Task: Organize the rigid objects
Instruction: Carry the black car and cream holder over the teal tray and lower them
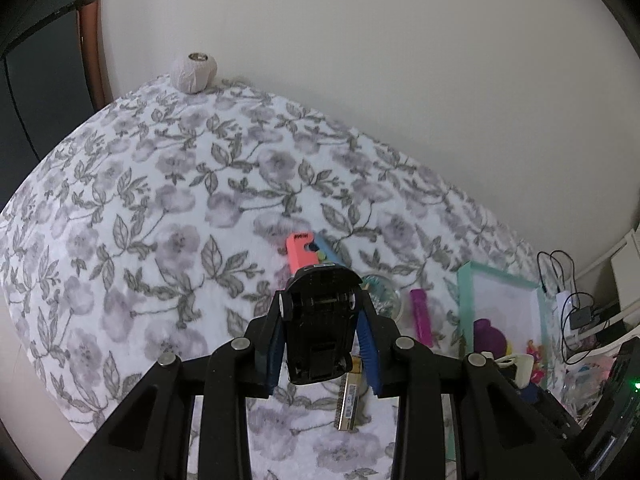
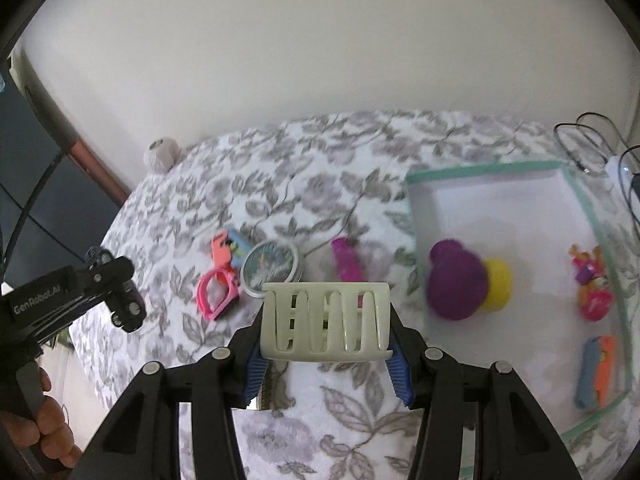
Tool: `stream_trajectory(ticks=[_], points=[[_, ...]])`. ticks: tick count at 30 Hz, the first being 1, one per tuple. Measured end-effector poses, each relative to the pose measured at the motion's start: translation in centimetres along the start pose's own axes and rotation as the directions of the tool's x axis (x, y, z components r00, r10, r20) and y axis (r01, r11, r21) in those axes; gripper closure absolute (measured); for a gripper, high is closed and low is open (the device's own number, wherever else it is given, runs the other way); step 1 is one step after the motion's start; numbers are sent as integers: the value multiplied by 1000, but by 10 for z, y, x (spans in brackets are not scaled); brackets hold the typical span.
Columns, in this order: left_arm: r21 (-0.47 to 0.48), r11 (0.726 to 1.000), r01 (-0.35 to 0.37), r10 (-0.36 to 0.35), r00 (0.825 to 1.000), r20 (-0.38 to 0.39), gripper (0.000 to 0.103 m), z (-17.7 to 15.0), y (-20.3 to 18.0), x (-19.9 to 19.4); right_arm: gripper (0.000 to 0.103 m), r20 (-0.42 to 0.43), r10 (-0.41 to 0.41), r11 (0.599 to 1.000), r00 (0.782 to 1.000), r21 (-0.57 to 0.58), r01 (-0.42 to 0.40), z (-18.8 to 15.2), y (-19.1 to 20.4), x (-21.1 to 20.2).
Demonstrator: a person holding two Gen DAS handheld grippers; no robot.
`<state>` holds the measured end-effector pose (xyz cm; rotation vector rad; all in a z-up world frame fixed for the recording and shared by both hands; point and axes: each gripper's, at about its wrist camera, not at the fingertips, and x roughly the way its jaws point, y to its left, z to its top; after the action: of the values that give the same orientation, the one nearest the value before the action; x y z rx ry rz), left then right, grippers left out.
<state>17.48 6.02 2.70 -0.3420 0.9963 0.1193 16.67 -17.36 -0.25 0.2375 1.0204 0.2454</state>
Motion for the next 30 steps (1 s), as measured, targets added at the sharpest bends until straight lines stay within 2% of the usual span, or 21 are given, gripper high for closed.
stream_trajectory(ticks=[9, 17, 27, 30], points=[[35, 999, -6, 5, 1000, 13, 69, -3, -17, -3, 50, 28, -36, 998, 999, 59, 35, 8, -33, -13], [117, 992, 47, -47, 999, -1, 69, -10, -71, 5, 50, 56, -80, 991, 995, 110, 74, 15, -69, -20], [271, 954, 132, -130, 991, -27, 69, -30, -155, 37, 50, 115, -162, 978, 980, 154, 143, 26, -114, -27], [345, 929, 133, -141, 990, 0, 68, -36, -177, 49, 50, 130, -175, 972, 976, 183, 150, 28, -131, -26]])
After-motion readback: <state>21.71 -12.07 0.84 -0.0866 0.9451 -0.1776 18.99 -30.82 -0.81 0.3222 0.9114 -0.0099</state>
